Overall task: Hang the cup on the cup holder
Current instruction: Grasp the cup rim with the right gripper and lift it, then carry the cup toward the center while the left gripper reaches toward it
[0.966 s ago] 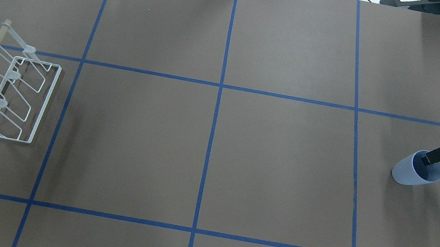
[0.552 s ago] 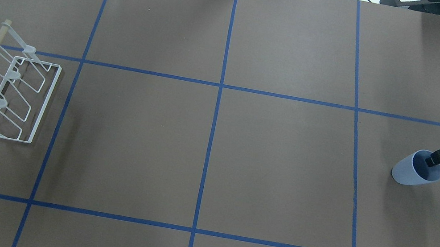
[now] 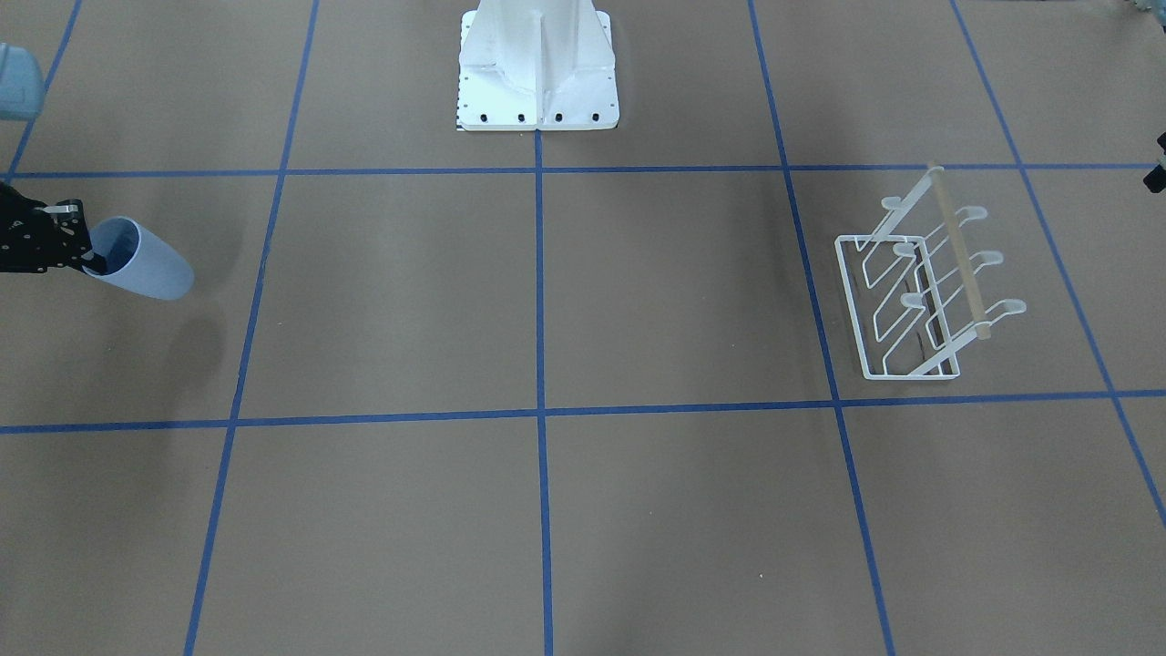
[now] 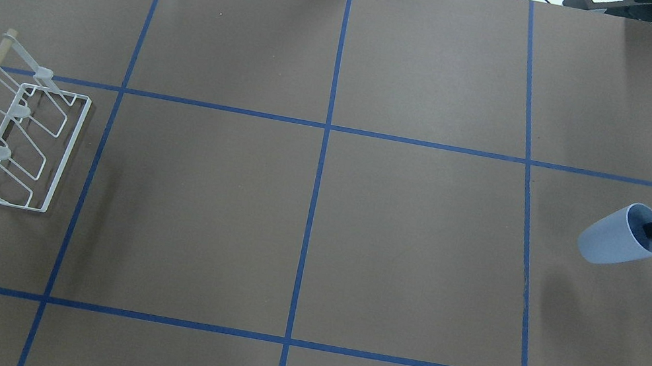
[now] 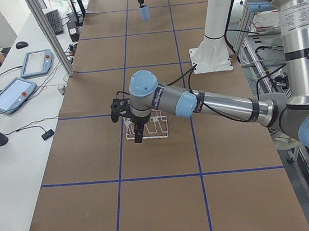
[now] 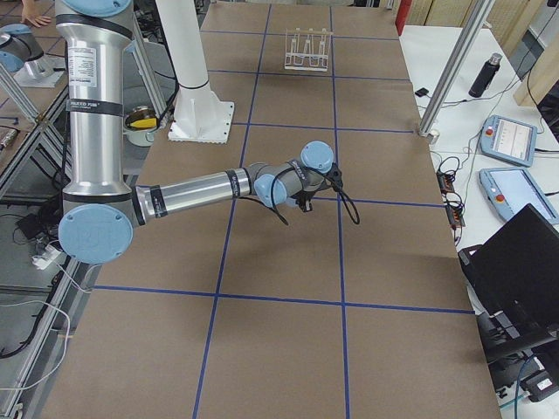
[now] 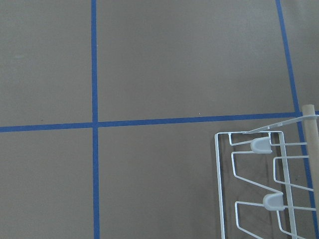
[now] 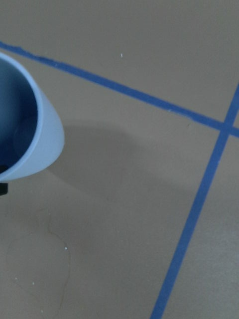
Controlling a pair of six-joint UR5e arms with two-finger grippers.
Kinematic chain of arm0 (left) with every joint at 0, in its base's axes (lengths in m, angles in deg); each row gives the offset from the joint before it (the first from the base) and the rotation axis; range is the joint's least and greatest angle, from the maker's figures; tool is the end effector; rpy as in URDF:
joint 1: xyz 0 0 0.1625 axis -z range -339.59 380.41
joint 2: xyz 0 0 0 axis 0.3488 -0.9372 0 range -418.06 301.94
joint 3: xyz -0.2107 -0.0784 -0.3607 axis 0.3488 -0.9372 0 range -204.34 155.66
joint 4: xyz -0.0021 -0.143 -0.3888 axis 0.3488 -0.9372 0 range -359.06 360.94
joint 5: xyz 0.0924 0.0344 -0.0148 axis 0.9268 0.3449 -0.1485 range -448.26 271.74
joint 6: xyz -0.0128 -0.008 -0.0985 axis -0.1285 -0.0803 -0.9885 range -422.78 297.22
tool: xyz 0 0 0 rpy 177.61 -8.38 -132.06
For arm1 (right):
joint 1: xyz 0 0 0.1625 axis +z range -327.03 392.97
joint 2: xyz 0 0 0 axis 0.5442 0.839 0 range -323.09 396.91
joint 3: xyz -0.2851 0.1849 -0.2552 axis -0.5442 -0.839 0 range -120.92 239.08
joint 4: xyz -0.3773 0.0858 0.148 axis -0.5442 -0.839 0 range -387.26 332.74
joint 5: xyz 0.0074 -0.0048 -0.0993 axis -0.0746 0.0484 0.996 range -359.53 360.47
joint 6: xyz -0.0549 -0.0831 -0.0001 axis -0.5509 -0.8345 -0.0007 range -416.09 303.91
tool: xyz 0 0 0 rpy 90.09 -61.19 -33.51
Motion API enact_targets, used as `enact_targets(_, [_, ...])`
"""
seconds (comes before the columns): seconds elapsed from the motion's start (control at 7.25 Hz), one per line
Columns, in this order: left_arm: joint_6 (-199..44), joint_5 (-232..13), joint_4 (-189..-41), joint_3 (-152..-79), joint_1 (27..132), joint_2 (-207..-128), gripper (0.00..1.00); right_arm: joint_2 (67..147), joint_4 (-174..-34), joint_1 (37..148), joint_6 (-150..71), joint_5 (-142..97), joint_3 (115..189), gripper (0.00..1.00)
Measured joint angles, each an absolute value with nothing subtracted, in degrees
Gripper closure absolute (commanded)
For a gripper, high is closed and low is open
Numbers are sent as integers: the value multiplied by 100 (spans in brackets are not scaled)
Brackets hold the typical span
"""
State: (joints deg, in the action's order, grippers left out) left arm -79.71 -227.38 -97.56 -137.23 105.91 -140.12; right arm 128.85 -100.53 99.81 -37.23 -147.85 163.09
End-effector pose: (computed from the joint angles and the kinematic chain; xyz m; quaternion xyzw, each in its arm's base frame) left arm -0.0234 -0.4408 0.5024 0.1059 0.4342 -0.0124 0.8945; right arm -0.1448 -0.4620 0.5030 0.0337 -0.5184 -0.1529 0.8407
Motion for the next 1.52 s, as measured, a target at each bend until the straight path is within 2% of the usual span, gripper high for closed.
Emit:
enact_targets(0.28, [-8242, -23179, -9803, -13724, 10482, -14221, 2, 12689, -10053, 10064, -3457, -15217, 16225, 100])
enact_targets(0.83, [-10820, -23242, -10885, -13642, 9297, -15530, 2, 11853, -10032, 9933, -2122, -16260, 16162, 100])
enact_targets(1.24, [-12545, -23136, -11674, -13325, 8367, -16575, 2, 10954, -10040, 9486, -1462, -16495, 16100, 100])
enact_targets(1.52, [-13406, -22602, -11915, -13256, 7652, -16975, 2, 10263, -10046, 9166, -917, -16442, 15845, 100])
